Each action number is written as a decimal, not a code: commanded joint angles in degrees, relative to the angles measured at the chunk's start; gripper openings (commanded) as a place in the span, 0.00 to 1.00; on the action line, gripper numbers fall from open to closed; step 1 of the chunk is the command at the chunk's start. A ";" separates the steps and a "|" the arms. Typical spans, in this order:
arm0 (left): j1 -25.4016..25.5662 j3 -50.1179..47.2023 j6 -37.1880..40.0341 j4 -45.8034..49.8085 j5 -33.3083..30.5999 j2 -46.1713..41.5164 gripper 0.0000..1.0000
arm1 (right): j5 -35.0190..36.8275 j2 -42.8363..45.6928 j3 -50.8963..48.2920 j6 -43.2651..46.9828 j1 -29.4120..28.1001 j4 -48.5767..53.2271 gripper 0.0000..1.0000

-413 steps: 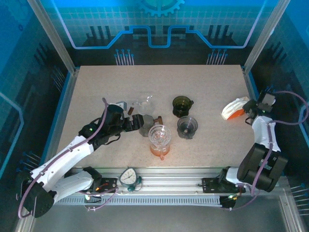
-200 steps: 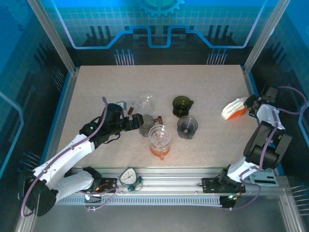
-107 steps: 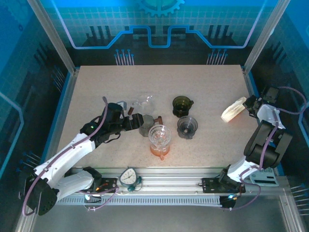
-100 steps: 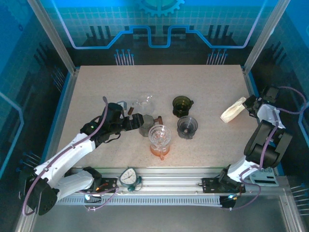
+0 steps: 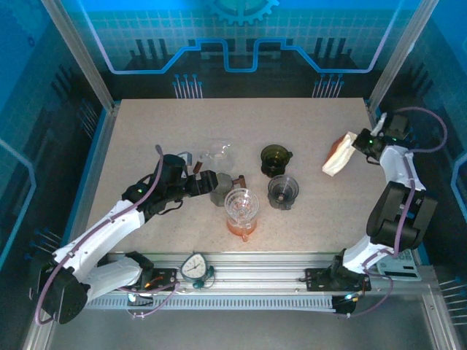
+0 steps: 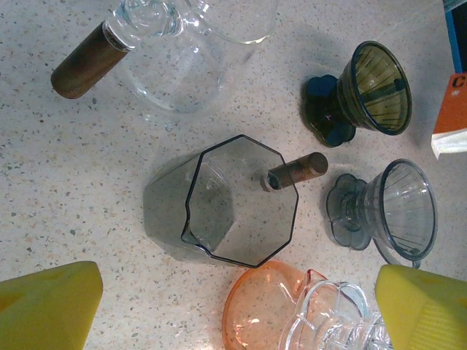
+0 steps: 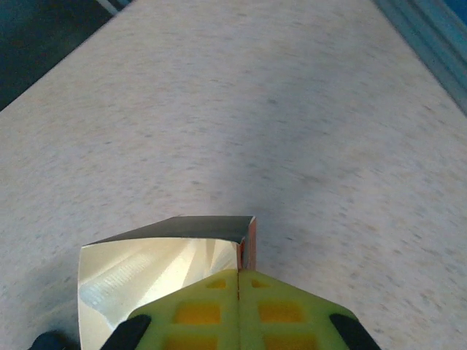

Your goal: Place the coffee filter in the dripper

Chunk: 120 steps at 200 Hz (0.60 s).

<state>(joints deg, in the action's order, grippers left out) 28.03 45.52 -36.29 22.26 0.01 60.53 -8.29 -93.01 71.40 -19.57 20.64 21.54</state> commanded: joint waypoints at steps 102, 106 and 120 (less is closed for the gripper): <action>-1.73 0.35 -1.68 -0.09 2.80 1.92 0.97 | 5.93 -12.64 16.45 19.85 -17.23 12.06 0.04; -1.73 0.39 -1.68 -0.11 2.80 2.00 0.97 | 6.00 -12.70 16.41 19.88 -17.49 11.89 0.04; -1.81 0.42 -1.77 0.14 2.80 2.14 0.97 | 6.28 -13.30 16.32 20.25 -18.49 11.52 0.04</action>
<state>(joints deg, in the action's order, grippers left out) 26.87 45.52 -37.54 22.15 1.41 61.93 -3.84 -105.06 85.95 -1.89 3.40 31.22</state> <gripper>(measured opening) 0.973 0.045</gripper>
